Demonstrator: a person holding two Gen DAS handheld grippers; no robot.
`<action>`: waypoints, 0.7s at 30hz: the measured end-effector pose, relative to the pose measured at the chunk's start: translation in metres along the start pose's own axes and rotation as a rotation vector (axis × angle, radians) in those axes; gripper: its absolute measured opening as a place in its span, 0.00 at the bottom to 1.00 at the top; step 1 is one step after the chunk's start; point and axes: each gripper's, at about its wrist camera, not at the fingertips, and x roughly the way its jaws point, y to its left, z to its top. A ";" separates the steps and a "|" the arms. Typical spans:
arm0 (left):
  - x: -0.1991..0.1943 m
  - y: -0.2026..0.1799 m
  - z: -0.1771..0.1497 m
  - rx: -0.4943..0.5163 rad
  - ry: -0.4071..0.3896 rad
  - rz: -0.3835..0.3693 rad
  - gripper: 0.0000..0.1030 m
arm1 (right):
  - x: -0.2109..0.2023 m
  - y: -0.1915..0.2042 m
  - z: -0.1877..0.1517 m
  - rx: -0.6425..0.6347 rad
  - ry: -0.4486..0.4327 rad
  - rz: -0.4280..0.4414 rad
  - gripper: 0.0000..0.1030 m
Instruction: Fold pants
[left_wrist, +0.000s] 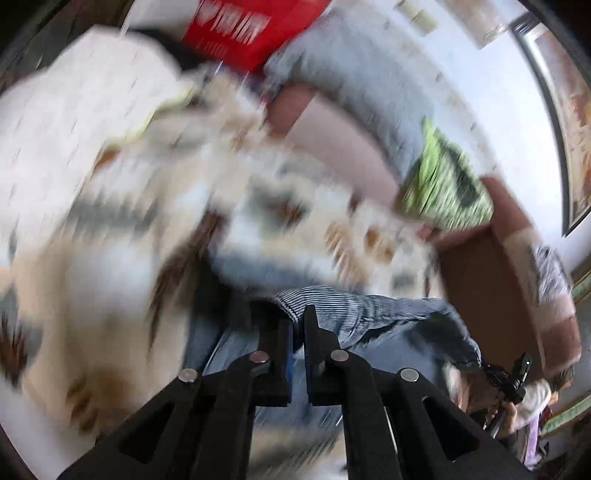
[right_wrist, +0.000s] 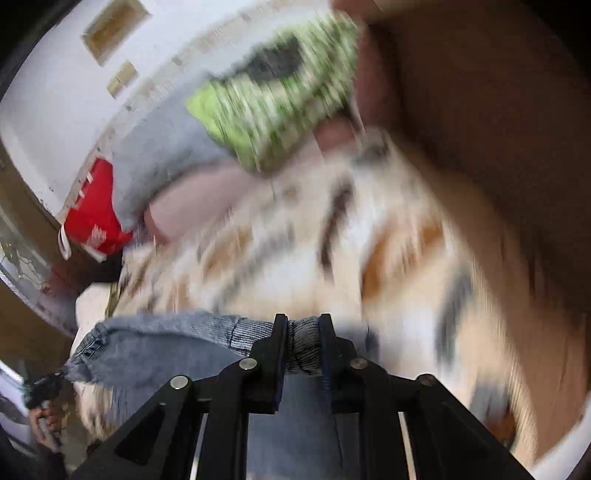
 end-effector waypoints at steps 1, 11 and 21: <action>0.002 0.015 -0.012 -0.026 0.032 0.044 0.07 | 0.005 -0.012 -0.025 0.018 0.053 -0.009 0.23; -0.022 -0.020 -0.016 0.031 -0.133 0.191 0.62 | -0.017 -0.053 -0.105 0.335 0.083 0.002 0.69; 0.096 -0.045 -0.062 0.140 -0.023 0.395 0.62 | 0.029 -0.048 -0.123 0.516 0.152 -0.007 0.22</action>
